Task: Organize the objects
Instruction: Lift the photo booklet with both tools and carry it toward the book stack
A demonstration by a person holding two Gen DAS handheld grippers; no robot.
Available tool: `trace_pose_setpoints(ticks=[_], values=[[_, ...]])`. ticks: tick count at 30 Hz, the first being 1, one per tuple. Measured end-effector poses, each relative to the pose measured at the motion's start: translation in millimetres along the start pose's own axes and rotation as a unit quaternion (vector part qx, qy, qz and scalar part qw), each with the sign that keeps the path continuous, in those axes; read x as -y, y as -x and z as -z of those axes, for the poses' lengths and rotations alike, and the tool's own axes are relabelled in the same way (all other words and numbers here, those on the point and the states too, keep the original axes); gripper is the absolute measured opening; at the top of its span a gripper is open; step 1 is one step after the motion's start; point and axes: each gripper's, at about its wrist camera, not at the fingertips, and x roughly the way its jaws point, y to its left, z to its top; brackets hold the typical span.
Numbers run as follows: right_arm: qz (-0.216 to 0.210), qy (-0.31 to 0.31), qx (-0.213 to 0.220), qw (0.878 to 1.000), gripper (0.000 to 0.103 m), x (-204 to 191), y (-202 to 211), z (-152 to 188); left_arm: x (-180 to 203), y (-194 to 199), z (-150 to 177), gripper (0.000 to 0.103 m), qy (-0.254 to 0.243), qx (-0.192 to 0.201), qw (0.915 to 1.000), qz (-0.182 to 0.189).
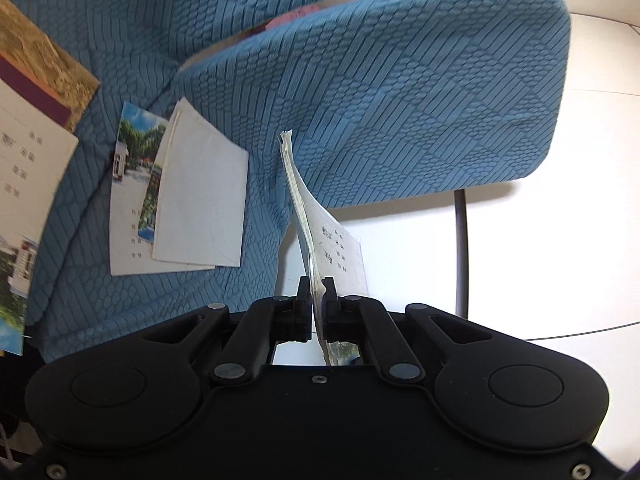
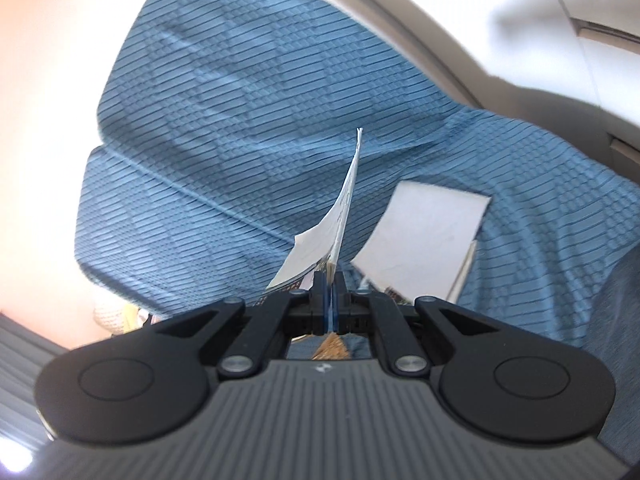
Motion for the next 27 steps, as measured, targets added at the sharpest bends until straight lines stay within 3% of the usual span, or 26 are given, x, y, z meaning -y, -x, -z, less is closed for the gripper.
trace_pose_setpoints(ticks=[16, 27], values=[[-0.038, 0.059, -0.038, 0.997, 0.005, -77, -16, 46, -15, 114, -20, 0.003, -0.001, 0.064, 0.9977, 0.02], [-0.058, 0.09, -0.079, 0.991, 0.005, -103, -37, 81, -48, 174, -24, 0.003, 0.009, 0.112, 0.9934, 0.021]])
